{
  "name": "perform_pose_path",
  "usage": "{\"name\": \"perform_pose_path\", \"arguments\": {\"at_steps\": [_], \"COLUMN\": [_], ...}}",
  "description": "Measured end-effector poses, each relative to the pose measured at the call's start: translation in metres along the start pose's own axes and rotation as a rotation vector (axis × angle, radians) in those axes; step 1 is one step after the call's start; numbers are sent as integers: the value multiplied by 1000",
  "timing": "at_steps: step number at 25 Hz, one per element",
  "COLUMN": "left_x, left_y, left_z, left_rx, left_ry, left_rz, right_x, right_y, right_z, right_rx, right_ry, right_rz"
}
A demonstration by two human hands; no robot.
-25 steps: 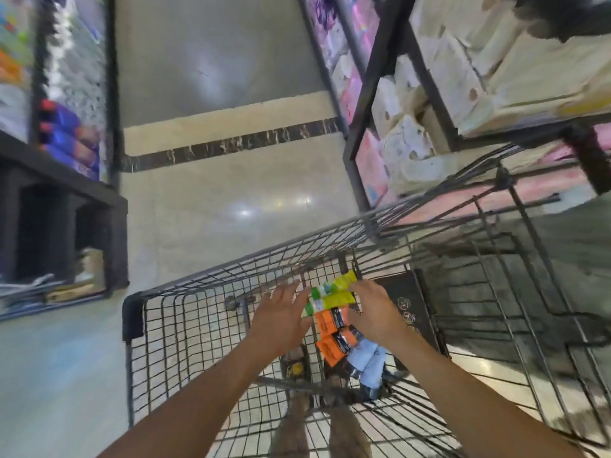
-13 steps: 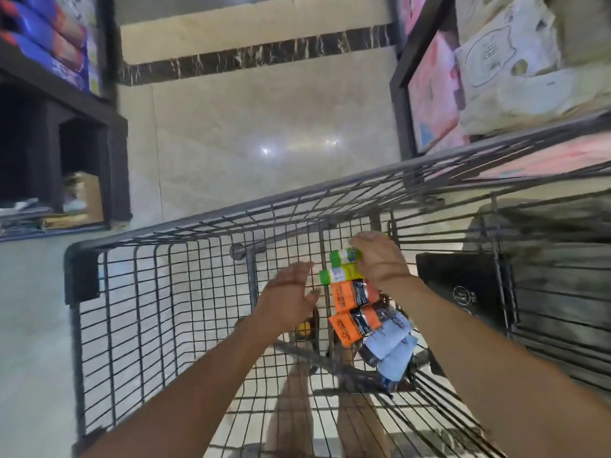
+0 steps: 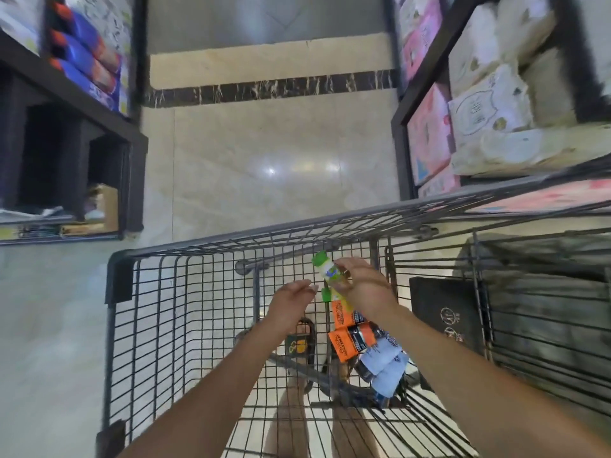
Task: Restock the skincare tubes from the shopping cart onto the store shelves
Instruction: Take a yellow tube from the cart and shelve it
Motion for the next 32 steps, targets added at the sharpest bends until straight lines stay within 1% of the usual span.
{"name": "perform_pose_path", "arguments": {"at_steps": [2, 4, 6, 8, 11, 14, 16, 18, 21, 23, 26, 28, 30, 32], "left_x": [-5, -7, -4, 2, 11, 16, 17, 18, 21, 24, 25, 27, 29, 29], "left_y": [-12, -25, -36, -39, -33, -23, -13, -1, 13, 18, 14, 7, -6, -27], "left_z": [-2, -8, -13, -10, 3, 19, 30, 43, 61, 68, 69, 65, 54, 35], "left_rx": [55, 81, 79, 66, 95, 121, 122, 130, 140, 144, 127, 108, 75, 36], "left_ry": [-180, -358, -421, -422, -444, -478, -498, -506, -519, -534, -526, -516, -484, -467], "left_rz": [60, 96, 76, 57, 34, 21, 26, 34, 2, -17, -9, -15, -8, -5], "right_x": [-11, -14, -12, -12, -17, -24, -32, -43, -55, -57, -48, -39, -24, -4], "right_y": [-21, -35, -40, -37, -17, 7, 22, 31, 37, 37, 29, 19, 6, -11], "right_z": [15, 26, 31, 24, -3, -26, -34, -39, -47, -49, -42, -30, -13, 7], "right_rx": [45, 44, 14, 5, -81, -168, -152, -107, -58, -44, -25, 26, 48, 16], "right_ry": [118, 227, 346, 359, 214, -51, -226, -318, -379, -385, -270, -174, 12, 254], "right_rz": [-29, -26, 12, 22, -6, 68, 123, 119, 96, 122, 95, 64, 19, -34]}}
Point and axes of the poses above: each hand's wrist, its own y-axis towards the middle knuckle, its own x-axis out of the back of the hand, z = x × y, the point moved 1 cm from there along y, towards the middle knuckle, and after that the axes turned 3 degrees about z, right-handed, at the moved point
